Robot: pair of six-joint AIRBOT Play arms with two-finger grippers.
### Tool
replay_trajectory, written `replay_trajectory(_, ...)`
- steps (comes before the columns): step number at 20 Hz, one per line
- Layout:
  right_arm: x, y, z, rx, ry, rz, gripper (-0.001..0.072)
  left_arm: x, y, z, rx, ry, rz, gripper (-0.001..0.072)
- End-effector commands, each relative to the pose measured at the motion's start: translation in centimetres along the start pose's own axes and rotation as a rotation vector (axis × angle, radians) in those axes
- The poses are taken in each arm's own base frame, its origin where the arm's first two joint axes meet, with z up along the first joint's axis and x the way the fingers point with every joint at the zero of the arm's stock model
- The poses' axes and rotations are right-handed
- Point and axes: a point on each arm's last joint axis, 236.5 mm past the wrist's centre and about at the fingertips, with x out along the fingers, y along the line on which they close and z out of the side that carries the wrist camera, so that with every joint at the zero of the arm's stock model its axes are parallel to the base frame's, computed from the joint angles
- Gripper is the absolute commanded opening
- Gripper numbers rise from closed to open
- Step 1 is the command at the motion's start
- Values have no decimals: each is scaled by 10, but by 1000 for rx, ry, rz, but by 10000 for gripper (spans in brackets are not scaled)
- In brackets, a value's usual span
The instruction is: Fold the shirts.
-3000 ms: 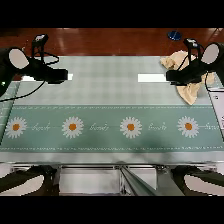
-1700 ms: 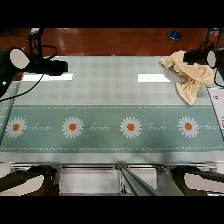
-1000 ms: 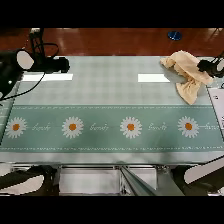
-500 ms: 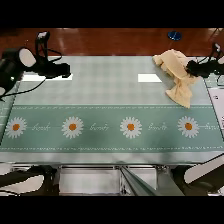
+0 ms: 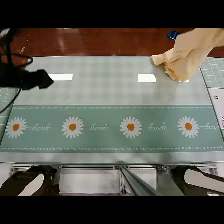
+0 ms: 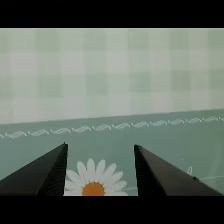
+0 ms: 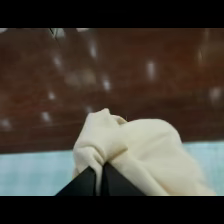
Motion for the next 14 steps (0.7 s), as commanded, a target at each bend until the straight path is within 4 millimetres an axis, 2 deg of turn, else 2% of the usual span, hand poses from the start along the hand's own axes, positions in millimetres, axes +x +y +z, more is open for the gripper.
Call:
replay_trajectory(1, -91, 81, 63, -141, -179, 91, 19, 3, -19, -43, -76, -36, -111, 509)
replay_trajectory(3, -136, 116, 92, -214, -277, 116, 19, 14, -28, -55, -128, -17, -167, 509)
replay_trajectory(5, -175, 147, 106, -268, -341, 144, 19, 16, -32, -52, -141, -34, -190, 509)
replay_trajectory(6, -188, 161, 104, -280, -348, 172, 19, 15, -33, -47, -147, -54, -196, 509)
replay_trajectory(7, -197, 173, 94, -295, -319, 202, 19, 15, -33, -43, -150, -71, -197, 509)
replay_trajectory(9, -202, 190, 65, -313, -219, 265, 19, 14, -34, -39, -154, -86, -200, 509)
replay_trajectory(11, -195, 206, 45, -305, -157, 340, 19, 14, -33, -37, -155, -95, -198, 509)
replay_trajectory(13, -168, 230, 6, -287, -29, 437, 19, 14, -32, -32, -157, -117, -195, 509)
replay_trajectory(14, -150, 245, -27, -292, 72, 486, 19, 13, -31, -28, -158, -135, -191, 509)
